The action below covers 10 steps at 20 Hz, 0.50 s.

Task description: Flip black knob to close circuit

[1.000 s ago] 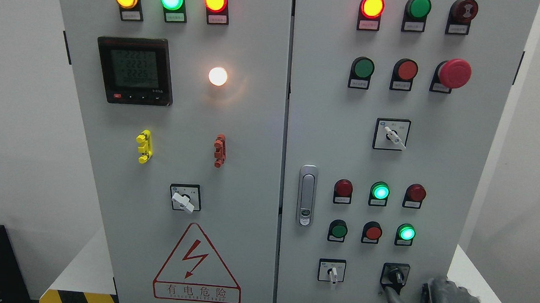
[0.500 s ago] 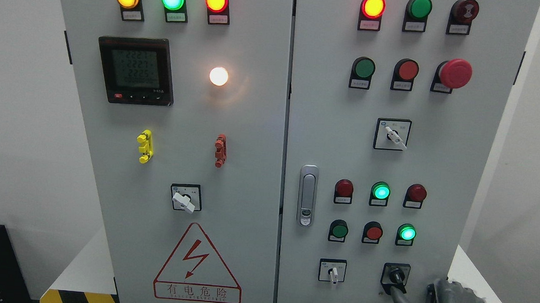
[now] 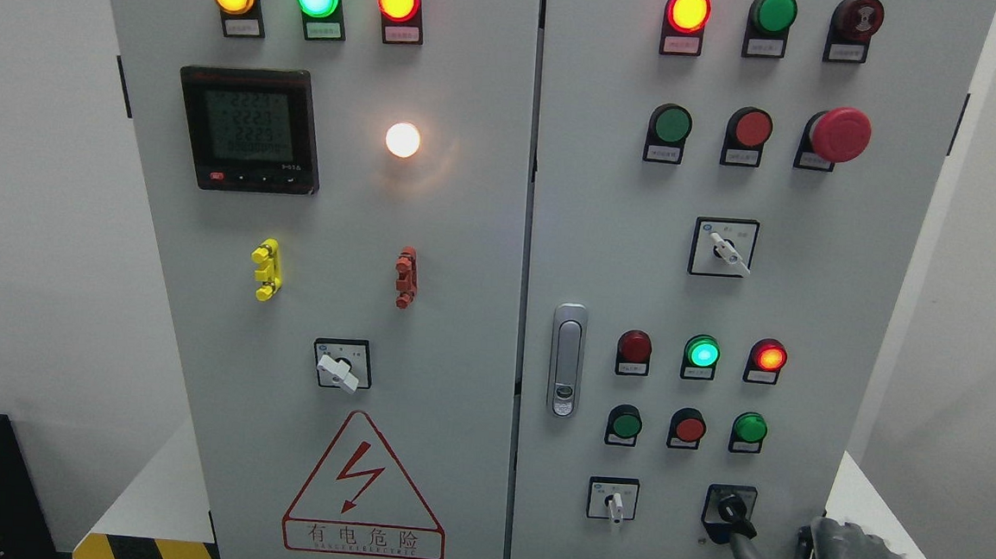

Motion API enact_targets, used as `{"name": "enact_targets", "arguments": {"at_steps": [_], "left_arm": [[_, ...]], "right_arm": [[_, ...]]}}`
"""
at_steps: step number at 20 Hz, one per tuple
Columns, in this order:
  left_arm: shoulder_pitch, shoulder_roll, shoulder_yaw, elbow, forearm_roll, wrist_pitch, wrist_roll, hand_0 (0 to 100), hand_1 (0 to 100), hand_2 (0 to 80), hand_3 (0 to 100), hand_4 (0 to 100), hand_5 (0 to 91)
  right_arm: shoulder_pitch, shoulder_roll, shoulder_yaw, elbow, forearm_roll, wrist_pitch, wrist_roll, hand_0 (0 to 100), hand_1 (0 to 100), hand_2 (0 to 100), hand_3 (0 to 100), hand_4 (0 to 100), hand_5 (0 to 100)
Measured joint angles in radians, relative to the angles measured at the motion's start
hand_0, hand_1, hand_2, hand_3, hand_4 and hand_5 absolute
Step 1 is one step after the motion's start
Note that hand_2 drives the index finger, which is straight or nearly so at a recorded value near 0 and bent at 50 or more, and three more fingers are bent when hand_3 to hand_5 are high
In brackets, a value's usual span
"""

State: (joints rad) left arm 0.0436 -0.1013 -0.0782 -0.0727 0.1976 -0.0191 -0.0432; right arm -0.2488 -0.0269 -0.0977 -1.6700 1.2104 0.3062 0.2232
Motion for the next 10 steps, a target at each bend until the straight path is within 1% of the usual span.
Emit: {"name": "enact_targets", "arguments": {"at_steps": [3,7,9,10], "left_arm": [[0.0,0.0,0.0,0.0,0.0,0.0,0.0,12,56,0.0,0,0,0.0],[0.0,0.0,0.0,0.0,0.0,0.0,0.0,12,56,0.0,0,0,0.0],[0.0,0.0,0.0,0.0,0.0,0.0,0.0,12,56,0.0,0,0,0.0],[0.0,0.0,0.0,0.0,0.0,0.0,0.0,12,56,0.0,0,0,0.0]], "right_arm": [[0.009,0.006,0.023,-0.001,-0.002,0.004,-0.023,0,5,91,100,90,93],[0.029,0.013,0.044,-0.002,-0.005,0.007,-0.04,0,5,90,100,90,93],[0.044,0.015,0.052,-0.008,-0.013,0.001,-0.051,0,6,86,100,88,92],[0.054,0.016,0.056,-0.014,-0.023,-0.001,-0.054,0,5,83,100,87,89]]}}
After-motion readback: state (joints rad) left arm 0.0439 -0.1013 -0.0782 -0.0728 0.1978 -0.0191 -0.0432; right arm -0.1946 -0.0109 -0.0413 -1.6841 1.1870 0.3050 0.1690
